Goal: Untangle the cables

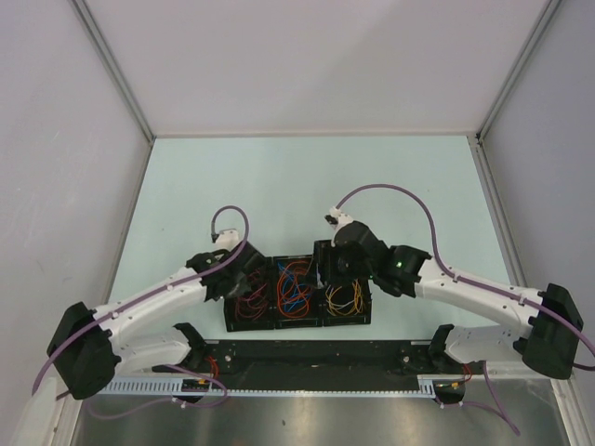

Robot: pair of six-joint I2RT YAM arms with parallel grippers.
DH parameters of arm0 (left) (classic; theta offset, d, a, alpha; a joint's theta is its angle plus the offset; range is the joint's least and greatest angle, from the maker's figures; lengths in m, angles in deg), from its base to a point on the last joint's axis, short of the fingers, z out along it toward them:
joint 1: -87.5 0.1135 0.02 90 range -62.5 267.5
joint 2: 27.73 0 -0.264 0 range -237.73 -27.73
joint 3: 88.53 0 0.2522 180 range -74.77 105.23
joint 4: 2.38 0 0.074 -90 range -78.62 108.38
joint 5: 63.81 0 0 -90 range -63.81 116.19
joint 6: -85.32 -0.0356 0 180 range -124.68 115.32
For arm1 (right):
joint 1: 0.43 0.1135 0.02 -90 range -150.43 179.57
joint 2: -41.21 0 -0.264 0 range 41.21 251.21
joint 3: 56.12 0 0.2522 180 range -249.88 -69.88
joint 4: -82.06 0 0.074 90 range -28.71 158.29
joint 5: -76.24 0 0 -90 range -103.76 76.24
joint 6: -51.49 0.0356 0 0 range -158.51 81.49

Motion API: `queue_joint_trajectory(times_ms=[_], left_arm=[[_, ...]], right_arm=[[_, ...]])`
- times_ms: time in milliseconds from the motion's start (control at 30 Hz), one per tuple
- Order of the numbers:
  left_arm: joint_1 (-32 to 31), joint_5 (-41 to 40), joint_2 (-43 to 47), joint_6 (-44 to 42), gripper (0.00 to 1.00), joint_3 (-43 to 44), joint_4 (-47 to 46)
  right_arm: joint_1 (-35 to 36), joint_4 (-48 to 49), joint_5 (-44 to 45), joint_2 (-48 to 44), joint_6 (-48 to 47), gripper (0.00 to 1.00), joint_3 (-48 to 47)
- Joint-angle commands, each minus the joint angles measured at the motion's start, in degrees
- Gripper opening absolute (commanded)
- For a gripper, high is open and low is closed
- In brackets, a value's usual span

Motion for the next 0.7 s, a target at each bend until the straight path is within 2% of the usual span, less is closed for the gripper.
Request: queue_joint_trajectory(times_ms=[0,267,667], left_arm=[[1.2,-4.7,-2.2,-2.9,0.00,1.6,-2.0],[1.2,-8.9,-10.8,-4.5,0.00,3.4,-2.7],[-3.0,-8.9,-14.4,-3.1,0.00,2.7,-4.5]], right_arm=[[-0.9,2.1,-1.3,1.2,-1.1,0.55,-0.2],[-1.9,2.7,-2.6,3.2,-1.8,0.55,-0.9],[-2.2,2.7,-2.5,4.1,-1.6,0.54,-1.1]])
